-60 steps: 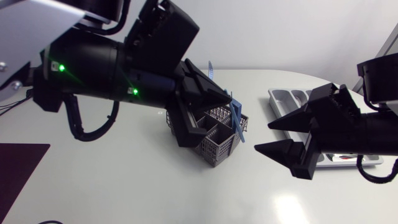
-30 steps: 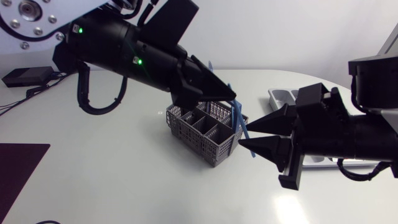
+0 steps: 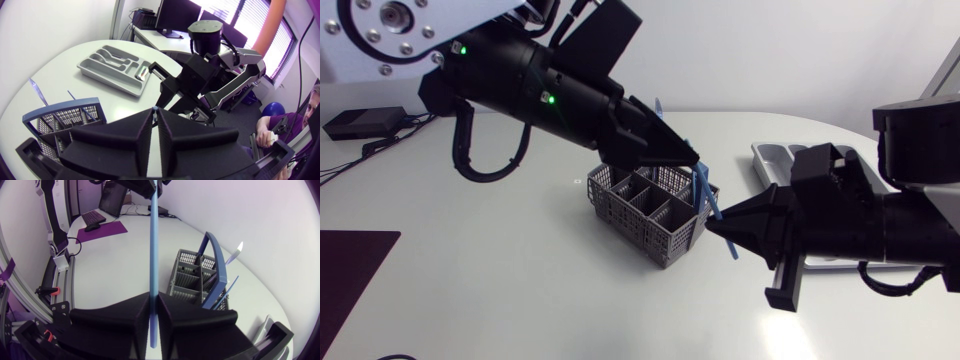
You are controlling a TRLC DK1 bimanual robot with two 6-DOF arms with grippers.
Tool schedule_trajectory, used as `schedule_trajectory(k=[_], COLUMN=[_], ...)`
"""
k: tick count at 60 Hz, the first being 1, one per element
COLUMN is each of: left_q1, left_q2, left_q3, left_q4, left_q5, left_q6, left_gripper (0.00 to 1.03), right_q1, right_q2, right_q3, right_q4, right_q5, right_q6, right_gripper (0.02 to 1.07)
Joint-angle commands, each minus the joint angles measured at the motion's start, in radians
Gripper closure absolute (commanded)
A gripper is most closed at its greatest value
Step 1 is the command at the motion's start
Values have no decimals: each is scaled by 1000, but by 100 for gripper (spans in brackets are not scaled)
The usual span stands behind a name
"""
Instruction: Unload the cutlery basket into the drawer organizer.
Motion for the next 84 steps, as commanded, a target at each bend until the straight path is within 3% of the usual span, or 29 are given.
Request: schedule_trajectory(k=[1,12,20,29,42,48,58,68,84], left_q1=[11,30,63,143,275,284,303,321,327], left_q2=[9,9,-1,-23,-50,-61,-69,-75,-73], left_q3=[42,90,113,113,65,5,-95,-194,-337], left_q4=[-5,25,91,145,168,165,166,186,249], left_q5=[14,14,14,14,-69,-179,-268,-333,-406], left_q6=[-26,-58,-108,-153,-130,-62,7,62,132], left_gripper=[62,24,11,11,11,11,11,11,11], right_q1=[6,19,17,-33,-291,-474,-673,-701,-728], right_q2=[-4,-35,-81,-147,-142,-24,270,502,802], right_q3=[-38,-57,-75,-77,-58,-34,54,124,282], right_q4=[-11,-45,-83,-154,-210,-160,-45,61,90], right_q5=[-2,2,7,8,-19,-45,-38,50,163], right_q6=[18,16,15,5,-67,-67,-22,33,87], right_gripper=[99,100,100,100,100,100,100,100,98])
